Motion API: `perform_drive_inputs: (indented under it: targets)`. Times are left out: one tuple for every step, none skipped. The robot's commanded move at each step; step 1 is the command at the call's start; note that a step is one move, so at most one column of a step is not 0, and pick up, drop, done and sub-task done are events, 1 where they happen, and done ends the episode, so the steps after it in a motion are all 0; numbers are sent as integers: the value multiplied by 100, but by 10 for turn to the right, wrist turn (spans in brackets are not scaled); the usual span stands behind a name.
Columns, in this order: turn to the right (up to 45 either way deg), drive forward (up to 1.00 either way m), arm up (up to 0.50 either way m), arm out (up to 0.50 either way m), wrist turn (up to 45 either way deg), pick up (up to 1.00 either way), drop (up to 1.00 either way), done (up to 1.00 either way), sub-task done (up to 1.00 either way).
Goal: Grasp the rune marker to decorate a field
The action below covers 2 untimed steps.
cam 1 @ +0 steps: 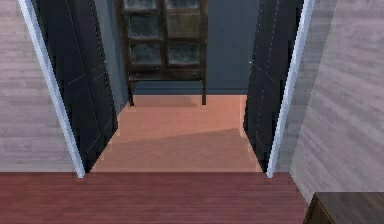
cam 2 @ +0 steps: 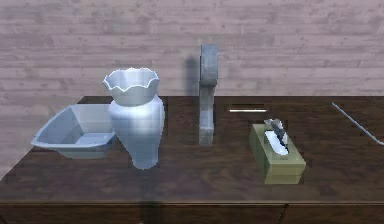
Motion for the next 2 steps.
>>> perform_drive_inputs:
  targets:
    - [0, 0, 50, 0, 0, 0, 0, 0, 0]
    - [0, 0, 38, 0, 0, 0, 0, 0, 0]
